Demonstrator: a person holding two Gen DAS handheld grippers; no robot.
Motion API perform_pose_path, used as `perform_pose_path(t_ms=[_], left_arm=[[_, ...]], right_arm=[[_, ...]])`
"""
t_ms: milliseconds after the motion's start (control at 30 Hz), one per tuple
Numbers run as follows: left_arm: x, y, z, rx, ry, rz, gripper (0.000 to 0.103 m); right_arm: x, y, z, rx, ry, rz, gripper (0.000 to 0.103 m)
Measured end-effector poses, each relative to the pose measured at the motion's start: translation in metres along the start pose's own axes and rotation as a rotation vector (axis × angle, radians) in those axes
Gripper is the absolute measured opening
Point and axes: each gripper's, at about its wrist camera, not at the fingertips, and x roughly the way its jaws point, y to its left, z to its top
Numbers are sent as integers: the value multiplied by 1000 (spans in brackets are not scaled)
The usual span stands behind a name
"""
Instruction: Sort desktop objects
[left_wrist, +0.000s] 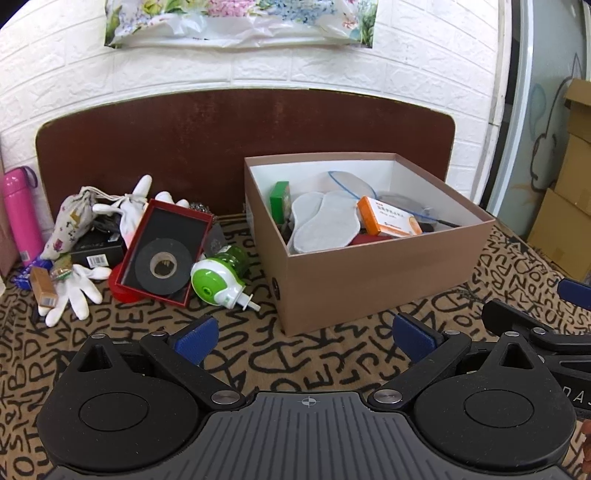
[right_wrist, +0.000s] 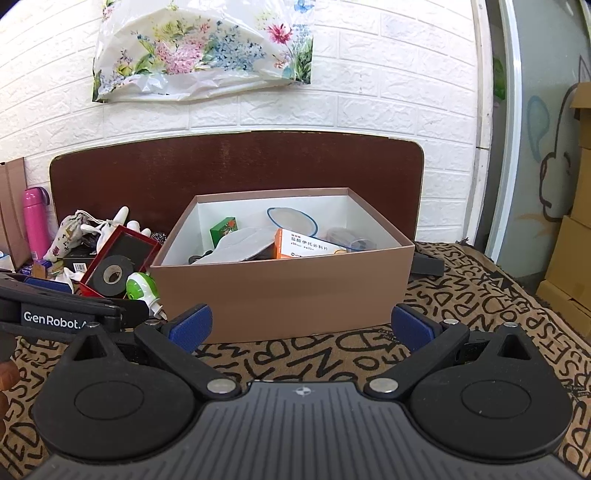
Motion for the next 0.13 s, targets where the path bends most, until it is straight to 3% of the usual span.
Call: perform_pose_path(t_ms=[133], left_arm=[[-4,2,-3,-24,12,-23,103]], right_arm=[[-6,-1,0,13,-4,-8,103]])
